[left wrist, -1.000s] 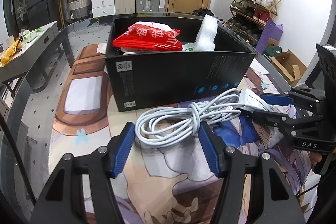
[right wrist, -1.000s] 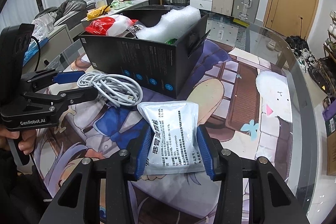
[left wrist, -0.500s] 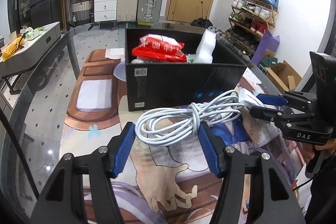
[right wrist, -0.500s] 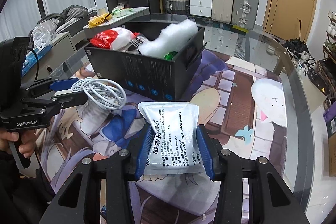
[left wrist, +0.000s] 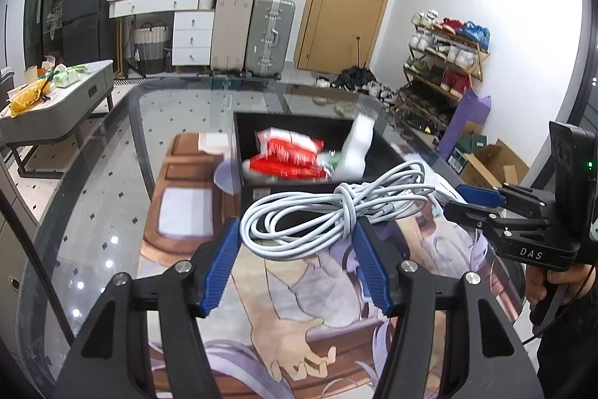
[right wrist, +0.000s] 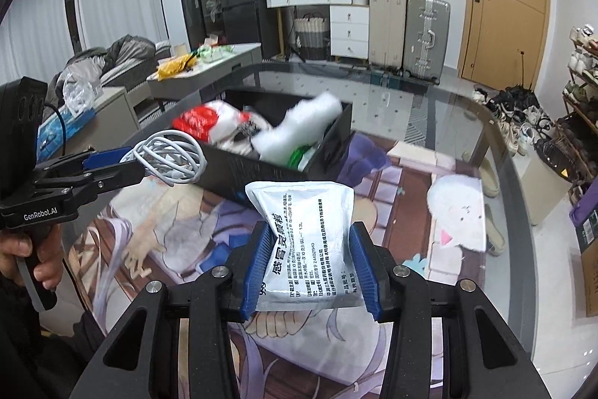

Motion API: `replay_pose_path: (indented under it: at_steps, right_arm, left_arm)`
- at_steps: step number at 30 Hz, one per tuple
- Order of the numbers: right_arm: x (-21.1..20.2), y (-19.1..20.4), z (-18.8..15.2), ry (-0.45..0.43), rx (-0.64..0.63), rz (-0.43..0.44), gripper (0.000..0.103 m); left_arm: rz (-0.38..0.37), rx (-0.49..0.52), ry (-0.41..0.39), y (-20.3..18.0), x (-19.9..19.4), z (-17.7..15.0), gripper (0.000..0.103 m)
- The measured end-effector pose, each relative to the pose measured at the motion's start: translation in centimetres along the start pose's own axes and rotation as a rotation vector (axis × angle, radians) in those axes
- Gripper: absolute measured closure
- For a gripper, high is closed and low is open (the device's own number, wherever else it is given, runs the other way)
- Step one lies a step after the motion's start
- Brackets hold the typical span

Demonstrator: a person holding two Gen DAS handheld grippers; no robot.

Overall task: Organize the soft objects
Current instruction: 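Carry the cable and medicine packet into the box and open both tools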

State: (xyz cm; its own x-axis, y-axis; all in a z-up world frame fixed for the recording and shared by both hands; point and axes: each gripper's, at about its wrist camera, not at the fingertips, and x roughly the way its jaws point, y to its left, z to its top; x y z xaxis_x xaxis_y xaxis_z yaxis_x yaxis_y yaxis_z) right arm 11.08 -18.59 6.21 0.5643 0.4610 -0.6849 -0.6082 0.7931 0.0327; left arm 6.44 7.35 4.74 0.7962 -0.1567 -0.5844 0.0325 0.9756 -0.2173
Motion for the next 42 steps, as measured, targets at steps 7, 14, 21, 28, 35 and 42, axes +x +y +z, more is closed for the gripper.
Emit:
replay_pose_path:
  at_steps: [7, 14, 21, 28, 35, 42]
  right_arm:
    - [-0.9, 0.2, 1.3, -0.059, 0.022, 0.006, 0.059]
    - [-0.3, 1.1, 3.4, -0.075, 0.003, -0.014, 0.059]
    - [1.2, 1.8, 5.6, -0.082, -0.015, -0.030, 0.059]
    - [3.3, 2.2, 7.0, -0.061, -0.044, -0.034, 0.059]
    - [5.7, 2.7, 7.8, -0.032, -0.086, -0.033, 0.059]
    - [8.2, 3.0, 8.2, -0.001, -0.116, -0.033, 0.059]
  left_arm:
    - [0.004, -0.009, -0.042, 0.5, -0.5, 1.7, 0.043]
    - [0.001, -0.017, -0.055, 0.9, 0.6, 3.4, 0.043]
    - [0.012, -0.045, -0.072, 1.9, 1.9, 5.0, 0.042]
    - [0.034, -0.058, -0.060, 2.5, 3.6, 5.9, 0.042]
    - [0.048, -0.041, -0.044, 1.9, 5.4, 6.3, 0.042]
    - [0.062, -0.008, -0.020, 1.3, 6.9, 6.4, 0.042]
